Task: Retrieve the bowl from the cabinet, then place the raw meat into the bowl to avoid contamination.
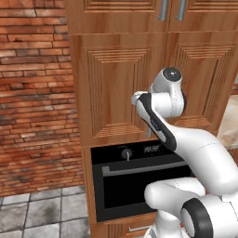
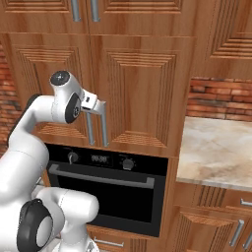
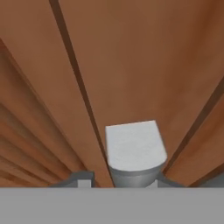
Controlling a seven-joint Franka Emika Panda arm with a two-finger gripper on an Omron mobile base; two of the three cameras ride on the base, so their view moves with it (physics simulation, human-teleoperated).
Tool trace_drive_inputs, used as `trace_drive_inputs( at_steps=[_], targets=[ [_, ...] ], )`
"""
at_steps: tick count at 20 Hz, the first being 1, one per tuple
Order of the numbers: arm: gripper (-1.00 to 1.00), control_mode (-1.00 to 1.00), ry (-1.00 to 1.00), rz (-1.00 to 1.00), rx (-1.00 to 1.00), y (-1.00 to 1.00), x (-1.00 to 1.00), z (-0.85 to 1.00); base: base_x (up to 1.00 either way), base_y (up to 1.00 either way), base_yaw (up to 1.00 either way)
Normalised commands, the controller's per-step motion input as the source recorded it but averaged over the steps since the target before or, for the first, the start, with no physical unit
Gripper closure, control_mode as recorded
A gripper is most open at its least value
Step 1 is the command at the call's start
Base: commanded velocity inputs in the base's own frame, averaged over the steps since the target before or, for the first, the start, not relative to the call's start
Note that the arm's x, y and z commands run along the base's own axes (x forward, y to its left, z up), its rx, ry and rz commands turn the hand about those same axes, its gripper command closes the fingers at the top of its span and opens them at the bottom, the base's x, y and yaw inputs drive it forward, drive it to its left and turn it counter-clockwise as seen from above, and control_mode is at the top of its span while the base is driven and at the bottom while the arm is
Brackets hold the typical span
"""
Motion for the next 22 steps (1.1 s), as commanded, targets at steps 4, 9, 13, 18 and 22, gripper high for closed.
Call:
trace_drive_inputs(
  at_steps=[4,9,13,18,22],
  targets=[
    [1.00,-1.00,0.00,-0.02,0.02,0.07,0.02,-0.21,0.00,0.00,0.00],
    [1.00,-1.00,0.03,-0.03,0.03,0.10,-0.16,-0.14,0.00,0.00,0.00],
    [1.00,-1.00,0.03,-0.02,0.01,0.02,-0.49,-0.08,0.00,0.00,0.00],
    [1.00,-1.00,0.04,-0.03,0.00,0.27,-0.51,-0.09,0.00,0.00,0.00],
    [1.00,-1.00,0.03,-0.06,0.00,0.46,-0.45,-0.14,0.00,0.00,0.00]
  ],
)
